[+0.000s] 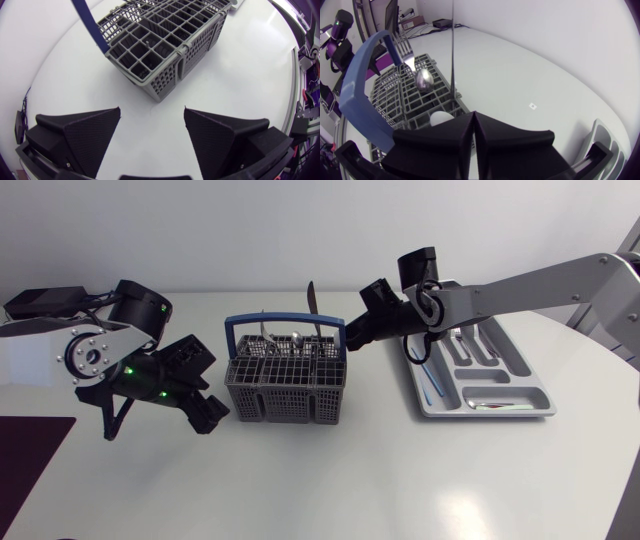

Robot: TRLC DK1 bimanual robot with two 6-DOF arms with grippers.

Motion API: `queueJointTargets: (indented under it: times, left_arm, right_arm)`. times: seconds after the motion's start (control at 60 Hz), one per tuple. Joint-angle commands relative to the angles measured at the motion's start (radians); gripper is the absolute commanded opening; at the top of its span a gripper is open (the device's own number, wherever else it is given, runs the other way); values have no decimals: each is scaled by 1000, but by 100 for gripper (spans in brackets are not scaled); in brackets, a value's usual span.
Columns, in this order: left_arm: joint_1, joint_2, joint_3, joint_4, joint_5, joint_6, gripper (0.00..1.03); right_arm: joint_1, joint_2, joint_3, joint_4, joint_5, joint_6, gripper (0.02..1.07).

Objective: Unload the cutlery basket into the drawer organizer.

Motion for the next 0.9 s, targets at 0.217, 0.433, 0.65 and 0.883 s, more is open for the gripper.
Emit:
queueJointTargets:
  times: [0.217,0.433,0.65,0.883]
  left_arm:
    - [47,21,-21,20,-2,36,98]
    - [59,24,-21,34,-2,42,98]
    - [101,50,-18,46,-2,53,98]
    - [133,122,-13,62,-2,57,98]
  right_arm:
    - [80,-62,-154,-35,-32,-44,10]
    - [132,-183,-292,-58,-10,-78,9]
    - [39,-267,-300,-40,8,-69,9]
    - [12,-137,-254,-37,19,-89,9]
